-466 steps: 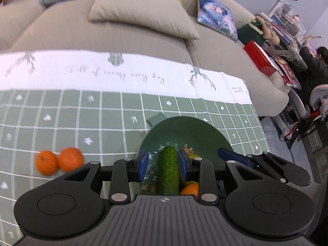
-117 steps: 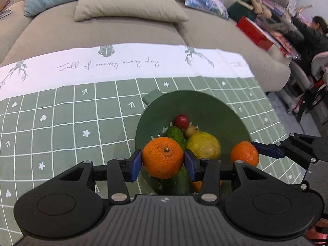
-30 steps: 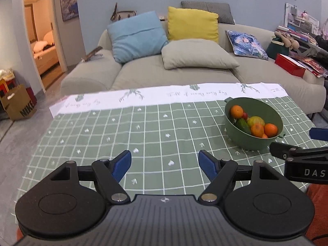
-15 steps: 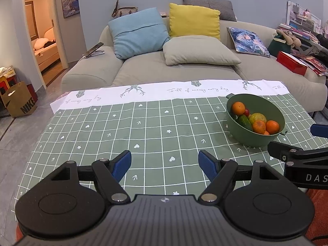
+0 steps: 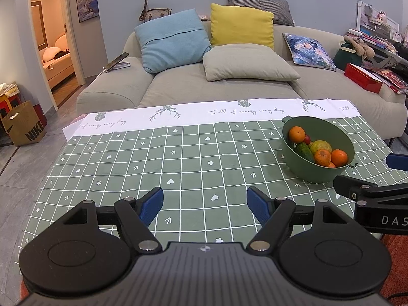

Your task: Organize fruits

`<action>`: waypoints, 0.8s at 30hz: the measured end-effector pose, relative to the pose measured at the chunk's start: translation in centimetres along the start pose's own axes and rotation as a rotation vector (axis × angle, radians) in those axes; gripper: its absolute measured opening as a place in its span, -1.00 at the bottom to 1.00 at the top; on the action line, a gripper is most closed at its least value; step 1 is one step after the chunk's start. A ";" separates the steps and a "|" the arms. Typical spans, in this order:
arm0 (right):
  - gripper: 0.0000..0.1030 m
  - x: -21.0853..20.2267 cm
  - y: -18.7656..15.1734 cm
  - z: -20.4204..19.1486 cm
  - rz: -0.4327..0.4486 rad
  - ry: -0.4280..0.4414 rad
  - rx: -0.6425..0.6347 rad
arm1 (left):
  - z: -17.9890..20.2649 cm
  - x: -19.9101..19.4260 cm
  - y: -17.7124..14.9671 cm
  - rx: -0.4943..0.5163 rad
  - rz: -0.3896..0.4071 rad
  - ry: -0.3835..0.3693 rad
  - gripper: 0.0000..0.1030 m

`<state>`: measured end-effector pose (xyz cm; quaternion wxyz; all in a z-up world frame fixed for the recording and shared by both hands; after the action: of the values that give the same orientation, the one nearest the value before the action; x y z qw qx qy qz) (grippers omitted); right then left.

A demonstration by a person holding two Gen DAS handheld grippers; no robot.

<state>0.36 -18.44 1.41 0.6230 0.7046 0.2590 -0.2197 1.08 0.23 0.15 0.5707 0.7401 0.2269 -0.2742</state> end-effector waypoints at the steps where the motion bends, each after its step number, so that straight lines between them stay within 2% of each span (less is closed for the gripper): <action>1: 0.91 0.0 0.0 0.0 0.000 0.000 0.000 | 0.0 0.0 0.0 -0.001 0.000 0.000 0.69; 24: 0.91 0.1 0.0 -0.1 0.001 0.009 -0.019 | -0.4 0.1 -0.1 -0.004 -0.004 0.006 0.69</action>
<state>0.41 -18.37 1.35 0.6285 0.6999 0.2633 -0.2138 1.14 0.63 0.04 0.5708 0.7393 0.2305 -0.2728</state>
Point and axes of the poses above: each gripper's, at about its wrist camera, not at the fingertips, and x roughly the way its jaws point, z to its right, y to its top, the point moved 3 cm from there along x, roughly the way its jaws point, and after that the axes turned 10 degrees about x, right-handed, at the moved point
